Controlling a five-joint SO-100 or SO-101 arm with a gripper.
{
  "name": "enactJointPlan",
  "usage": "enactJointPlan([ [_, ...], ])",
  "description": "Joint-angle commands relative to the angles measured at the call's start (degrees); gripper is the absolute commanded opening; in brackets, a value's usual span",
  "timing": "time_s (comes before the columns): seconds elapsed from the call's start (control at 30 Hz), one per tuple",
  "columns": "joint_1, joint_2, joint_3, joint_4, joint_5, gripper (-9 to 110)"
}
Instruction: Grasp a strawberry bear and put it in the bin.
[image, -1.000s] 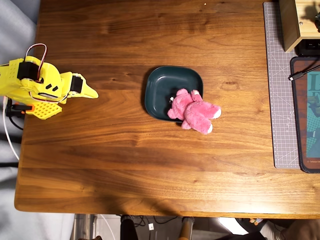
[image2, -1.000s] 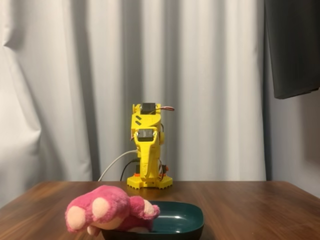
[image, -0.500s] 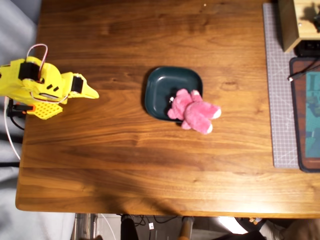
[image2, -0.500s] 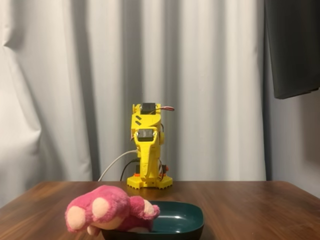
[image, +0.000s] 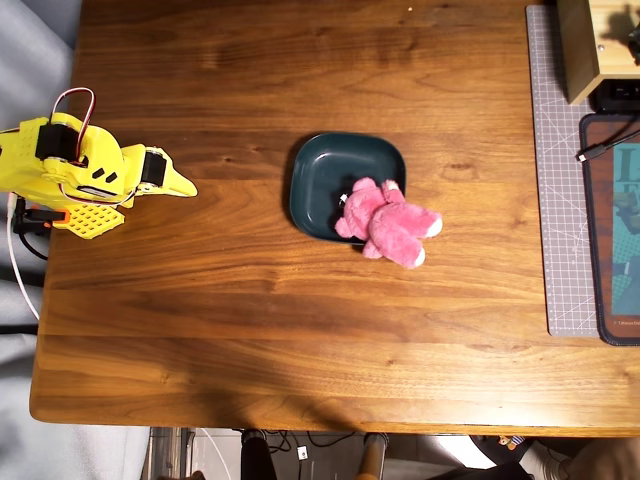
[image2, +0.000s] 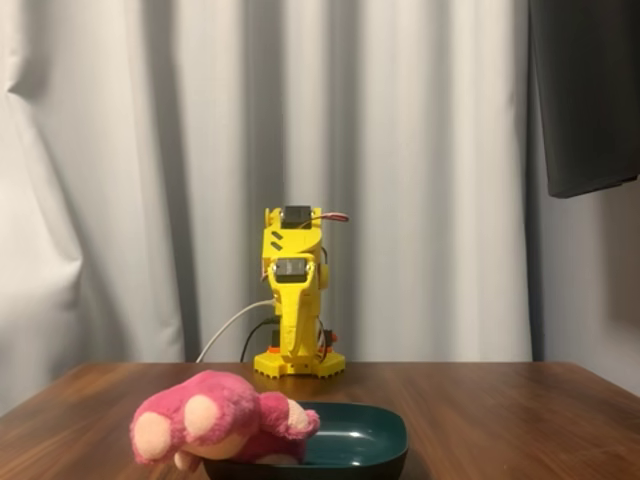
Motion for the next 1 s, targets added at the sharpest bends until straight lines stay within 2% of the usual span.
enactJointPlan([
  [0.0, -0.5, 1.7, -0.2, -0.6, 0.6, 1],
  [0.97, -0.5, 1.7, -0.2, -0.6, 0.6, 1],
])
